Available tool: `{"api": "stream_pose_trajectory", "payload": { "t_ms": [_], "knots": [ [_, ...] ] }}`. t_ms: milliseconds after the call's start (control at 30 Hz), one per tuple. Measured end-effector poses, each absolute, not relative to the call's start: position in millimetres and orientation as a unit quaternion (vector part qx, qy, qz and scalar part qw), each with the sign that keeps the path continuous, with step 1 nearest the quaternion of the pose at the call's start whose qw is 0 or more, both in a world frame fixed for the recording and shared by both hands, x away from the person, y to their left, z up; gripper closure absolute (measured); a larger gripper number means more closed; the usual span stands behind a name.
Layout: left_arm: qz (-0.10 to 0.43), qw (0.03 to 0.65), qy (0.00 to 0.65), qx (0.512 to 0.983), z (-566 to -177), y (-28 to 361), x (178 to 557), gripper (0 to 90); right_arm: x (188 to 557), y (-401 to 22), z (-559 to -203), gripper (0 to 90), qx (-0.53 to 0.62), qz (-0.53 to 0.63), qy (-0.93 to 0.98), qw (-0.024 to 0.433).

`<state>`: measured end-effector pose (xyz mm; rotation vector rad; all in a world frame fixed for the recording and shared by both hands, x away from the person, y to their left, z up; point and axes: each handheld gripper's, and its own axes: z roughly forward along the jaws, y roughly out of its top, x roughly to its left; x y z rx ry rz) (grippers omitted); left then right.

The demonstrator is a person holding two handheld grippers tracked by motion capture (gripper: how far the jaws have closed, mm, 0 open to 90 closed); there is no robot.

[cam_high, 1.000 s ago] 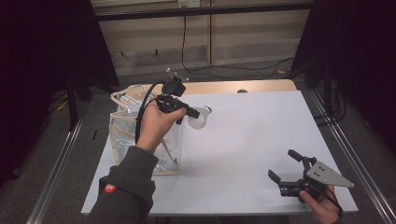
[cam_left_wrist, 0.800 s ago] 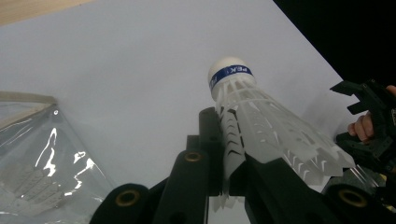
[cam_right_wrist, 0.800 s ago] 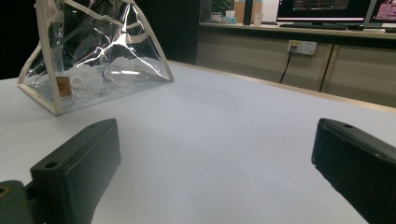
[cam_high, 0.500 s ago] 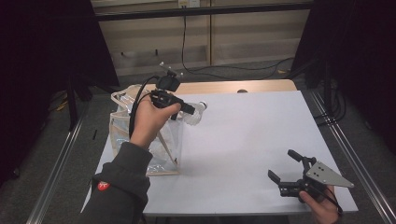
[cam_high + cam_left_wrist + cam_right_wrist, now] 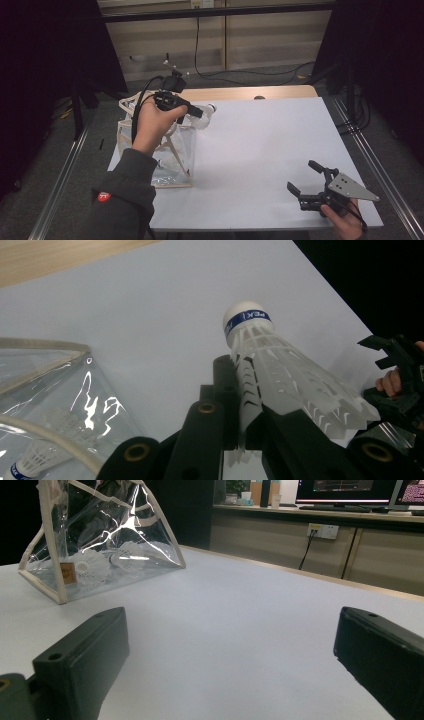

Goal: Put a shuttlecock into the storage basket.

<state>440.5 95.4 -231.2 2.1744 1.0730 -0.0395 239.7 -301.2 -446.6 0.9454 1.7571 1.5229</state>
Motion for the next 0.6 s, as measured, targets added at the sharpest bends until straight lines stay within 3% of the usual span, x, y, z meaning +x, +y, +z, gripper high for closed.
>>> {"api": "stream_pose_trajectory", "payload": {
  "t_ms": [600],
  "knots": [
    [0.004, 0.356, 0.452, 0.818, -216, 128, 448, 89.3, 239, -301, -446, 1.2, 0.360, 0.577, 0.664, 0.310]
  ]
}}
